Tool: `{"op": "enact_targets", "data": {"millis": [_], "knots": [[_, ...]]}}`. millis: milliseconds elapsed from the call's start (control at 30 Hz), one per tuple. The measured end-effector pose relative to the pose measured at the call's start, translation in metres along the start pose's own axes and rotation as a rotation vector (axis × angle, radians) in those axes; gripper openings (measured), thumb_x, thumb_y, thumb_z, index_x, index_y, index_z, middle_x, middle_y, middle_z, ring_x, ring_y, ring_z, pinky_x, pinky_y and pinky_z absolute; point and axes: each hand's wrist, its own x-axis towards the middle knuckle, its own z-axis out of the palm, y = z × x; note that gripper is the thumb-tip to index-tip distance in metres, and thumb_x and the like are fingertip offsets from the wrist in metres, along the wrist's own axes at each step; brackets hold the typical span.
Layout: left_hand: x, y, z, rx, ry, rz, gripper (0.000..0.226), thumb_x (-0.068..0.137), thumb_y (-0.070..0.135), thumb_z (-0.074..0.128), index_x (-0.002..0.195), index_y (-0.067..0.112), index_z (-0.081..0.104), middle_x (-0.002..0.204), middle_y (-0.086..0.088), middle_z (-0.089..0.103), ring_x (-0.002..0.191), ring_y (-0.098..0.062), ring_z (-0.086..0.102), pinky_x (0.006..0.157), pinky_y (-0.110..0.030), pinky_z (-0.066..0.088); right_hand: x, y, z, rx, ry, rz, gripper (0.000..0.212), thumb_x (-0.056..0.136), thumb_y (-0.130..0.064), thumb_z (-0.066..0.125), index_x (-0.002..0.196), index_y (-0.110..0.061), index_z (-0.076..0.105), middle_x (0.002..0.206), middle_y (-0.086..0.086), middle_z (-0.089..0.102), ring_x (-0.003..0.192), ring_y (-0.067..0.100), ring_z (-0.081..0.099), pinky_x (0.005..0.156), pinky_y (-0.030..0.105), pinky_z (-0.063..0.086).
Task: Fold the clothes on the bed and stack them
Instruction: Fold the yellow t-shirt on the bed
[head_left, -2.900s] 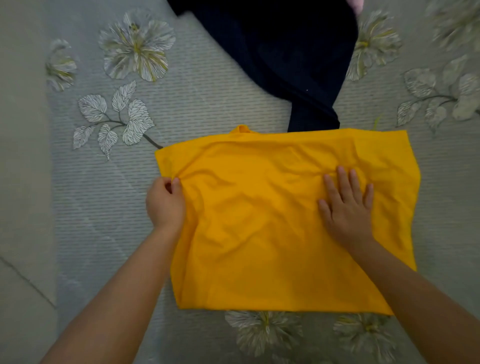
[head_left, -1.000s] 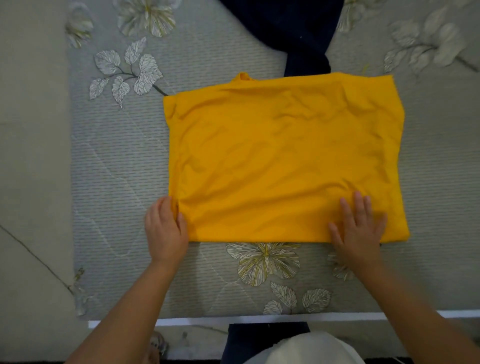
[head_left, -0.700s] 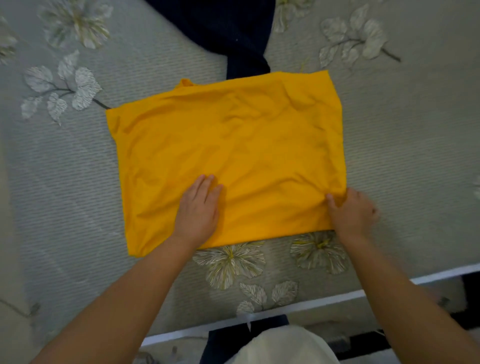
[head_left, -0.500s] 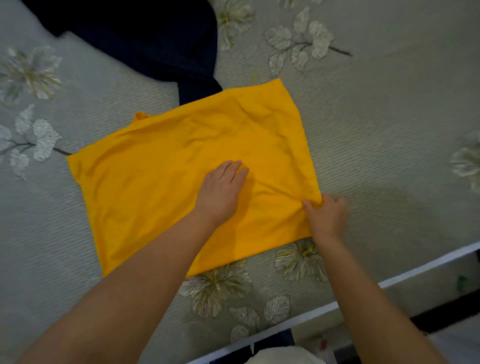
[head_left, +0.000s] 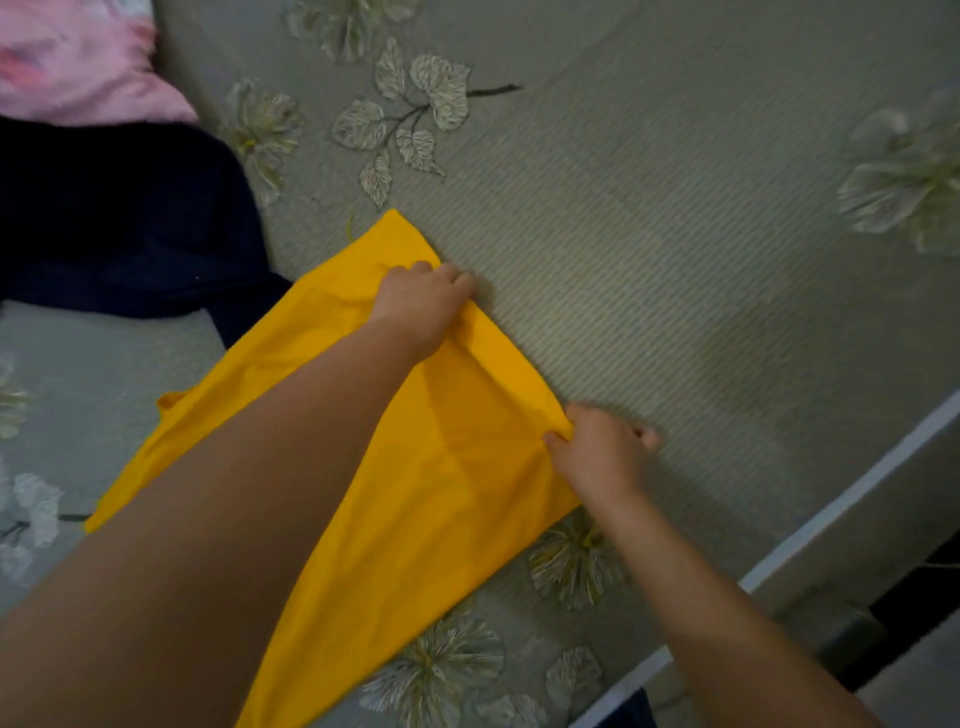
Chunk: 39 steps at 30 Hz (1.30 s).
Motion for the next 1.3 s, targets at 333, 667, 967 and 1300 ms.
{"op": "enact_targets", "data": {"millis": [333, 667, 967, 1300], "knots": [[-0.012, -0.034, -0.047, -0.171, 0.469, -0.138, 0.022, 0.087, 0.000, 0.047, 0.106, -0.002, 0.060, 0.112, -0.025, 0.054, 0.101, -0.038, 0.049, 0.068, -0.043, 0.038, 0.053, -0.013, -0.093, -0.020, 0.554, -0.171, 0.017, 0.075, -0.009, 0.052, 0.084, -0.005, 0.066, 0.091, 0.015, 0.061, 0.094, 0.033, 0.052, 0.089, 0.038, 0.021], [-0.154, -0.048, 0.031, -0.257, 0.763, -0.059, 0.012, 0.066, -0.006, 0.073, 0.078, -0.007, 0.069, 0.086, -0.028, 0.065, 0.080, -0.047, 0.062, 0.069, -0.050, 0.051, -0.071, -0.030, -0.021, -0.075, 0.722, -0.533, 0.014, 0.049, -0.003, 0.065, 0.058, -0.013, 0.065, 0.059, 0.003, 0.058, 0.064, 0.024, 0.056, 0.066, 0.031, 0.019], [-0.256, -0.025, 0.136, -0.432, 0.728, -0.017, 0.026, 0.074, 0.009, 0.049, 0.072, -0.006, 0.070, 0.080, -0.023, 0.067, 0.081, -0.035, 0.061, 0.074, -0.039, 0.050, -0.158, -0.010, 0.100, -0.081, 0.647, -0.475, 0.034, 0.042, 0.017, 0.072, 0.057, -0.012, 0.064, 0.056, 0.004, 0.056, 0.070, 0.019, 0.034, 0.067, 0.033, 0.021], [-0.309, -0.004, 0.187, -0.606, 0.598, -0.384, 0.012, 0.076, -0.001, 0.059, 0.082, -0.009, 0.064, 0.066, -0.023, 0.057, 0.062, -0.036, 0.053, 0.052, -0.040, 0.044, -0.187, 0.015, 0.154, -0.198, 0.705, -0.552, 0.023, 0.058, 0.001, 0.065, 0.076, -0.012, 0.074, 0.077, 0.007, 0.068, 0.083, 0.021, 0.042, 0.079, 0.038, 0.028]]}}
